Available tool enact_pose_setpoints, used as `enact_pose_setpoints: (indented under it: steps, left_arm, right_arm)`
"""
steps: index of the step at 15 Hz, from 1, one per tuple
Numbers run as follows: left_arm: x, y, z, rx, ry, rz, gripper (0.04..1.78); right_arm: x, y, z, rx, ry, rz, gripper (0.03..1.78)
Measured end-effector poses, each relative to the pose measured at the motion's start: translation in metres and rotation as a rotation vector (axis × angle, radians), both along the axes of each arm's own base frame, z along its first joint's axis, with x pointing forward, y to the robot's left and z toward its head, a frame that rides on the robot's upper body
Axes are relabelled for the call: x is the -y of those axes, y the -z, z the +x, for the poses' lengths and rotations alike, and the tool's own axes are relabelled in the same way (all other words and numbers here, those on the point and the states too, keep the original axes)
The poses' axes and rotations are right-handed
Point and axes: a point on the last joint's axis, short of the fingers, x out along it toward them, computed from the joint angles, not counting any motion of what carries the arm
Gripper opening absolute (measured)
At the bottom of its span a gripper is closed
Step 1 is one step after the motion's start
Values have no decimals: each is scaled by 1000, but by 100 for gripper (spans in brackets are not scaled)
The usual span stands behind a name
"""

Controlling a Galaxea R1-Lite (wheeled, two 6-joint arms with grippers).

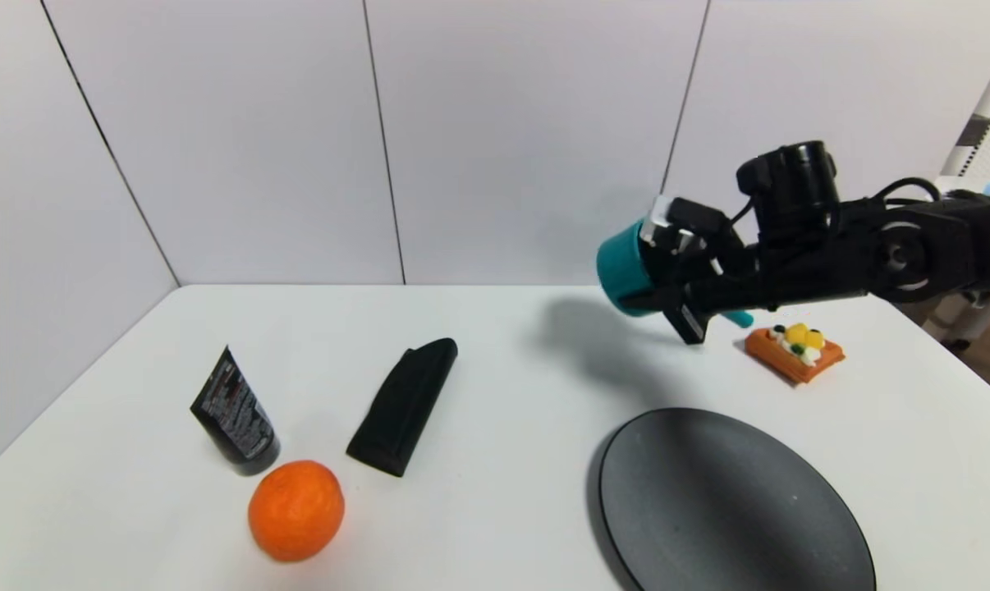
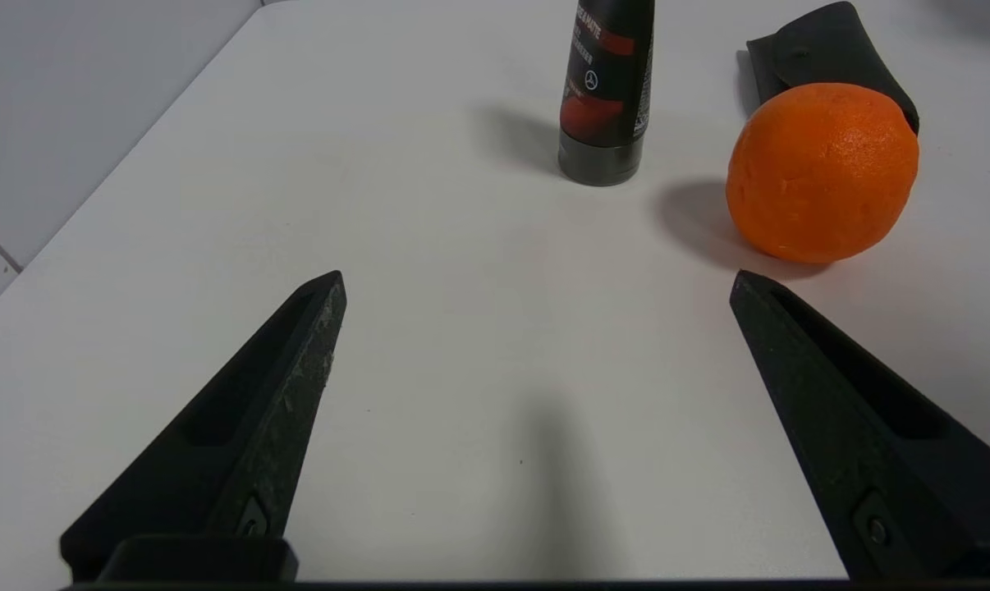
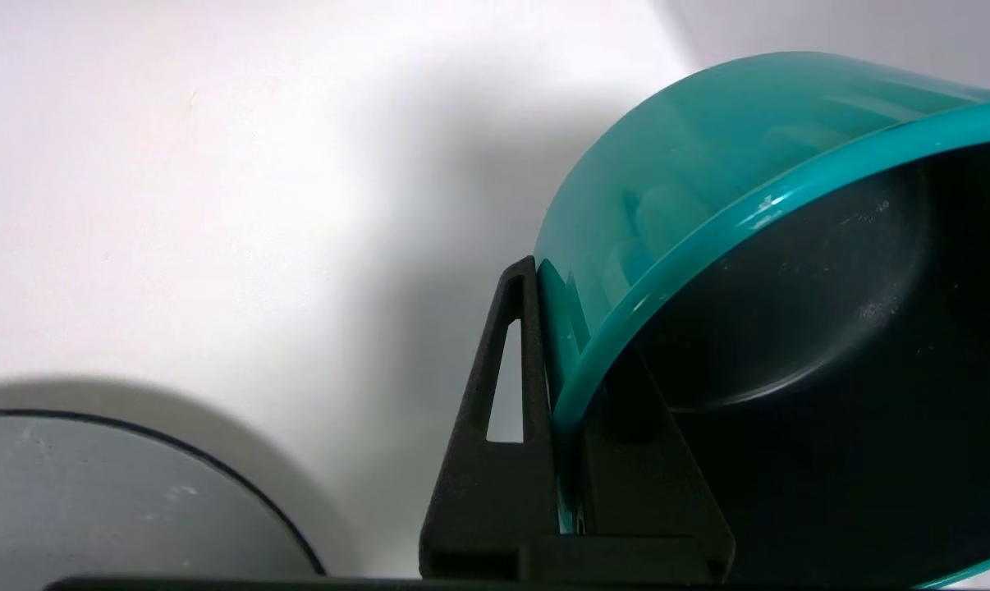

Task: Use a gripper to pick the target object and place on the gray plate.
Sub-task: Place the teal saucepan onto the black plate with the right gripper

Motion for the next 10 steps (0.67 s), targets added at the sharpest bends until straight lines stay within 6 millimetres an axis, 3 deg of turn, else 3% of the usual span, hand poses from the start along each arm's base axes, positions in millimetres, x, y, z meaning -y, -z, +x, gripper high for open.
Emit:
enact_pose_setpoints:
  steps: [3, 6, 8, 10]
  left_arm:
    - [0, 0, 0, 0, 0, 0, 169]
    - [0, 0, 0, 0, 0, 0, 169]
    - [0, 0, 0, 0, 0, 0, 169]
    - [0, 0, 0, 0, 0, 0, 169]
  right_arm:
    - [8, -34, -18, 80, 0, 27, 12]
    - [16, -50, -50, 33, -62, 52, 12]
    - [25, -56, -76, -20, -105, 51, 12]
    - [41, -50, -102, -39, -145, -6, 12]
